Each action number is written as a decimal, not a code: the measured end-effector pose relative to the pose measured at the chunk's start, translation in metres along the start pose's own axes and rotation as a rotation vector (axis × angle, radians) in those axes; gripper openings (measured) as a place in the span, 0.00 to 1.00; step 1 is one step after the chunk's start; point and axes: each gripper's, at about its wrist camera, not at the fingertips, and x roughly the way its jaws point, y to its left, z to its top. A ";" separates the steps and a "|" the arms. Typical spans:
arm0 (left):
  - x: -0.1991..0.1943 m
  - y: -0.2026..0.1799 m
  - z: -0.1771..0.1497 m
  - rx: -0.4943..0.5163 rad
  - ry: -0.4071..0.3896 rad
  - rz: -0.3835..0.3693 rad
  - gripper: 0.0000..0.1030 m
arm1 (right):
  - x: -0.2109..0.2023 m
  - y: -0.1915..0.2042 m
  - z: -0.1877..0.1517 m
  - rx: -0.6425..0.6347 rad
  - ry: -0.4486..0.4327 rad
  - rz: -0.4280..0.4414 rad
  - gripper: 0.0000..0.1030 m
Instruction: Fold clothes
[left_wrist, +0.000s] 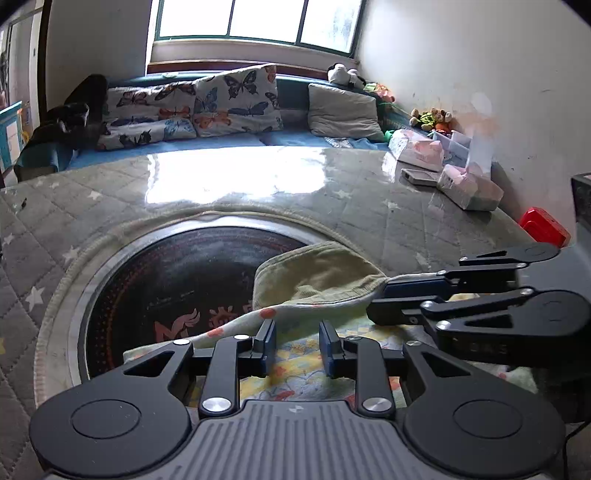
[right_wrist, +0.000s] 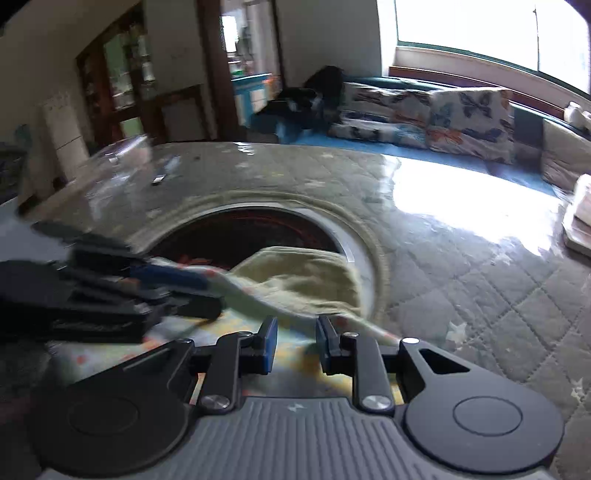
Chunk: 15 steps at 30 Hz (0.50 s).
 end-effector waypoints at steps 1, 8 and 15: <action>-0.001 -0.001 0.000 0.003 -0.003 -0.006 0.27 | -0.002 0.004 -0.002 -0.015 0.014 0.014 0.22; 0.002 -0.008 -0.005 0.023 0.008 0.008 0.27 | -0.023 0.032 -0.023 -0.120 0.047 0.052 0.22; -0.026 -0.030 -0.025 0.076 -0.029 -0.014 0.27 | -0.054 0.060 -0.051 -0.190 0.032 0.064 0.23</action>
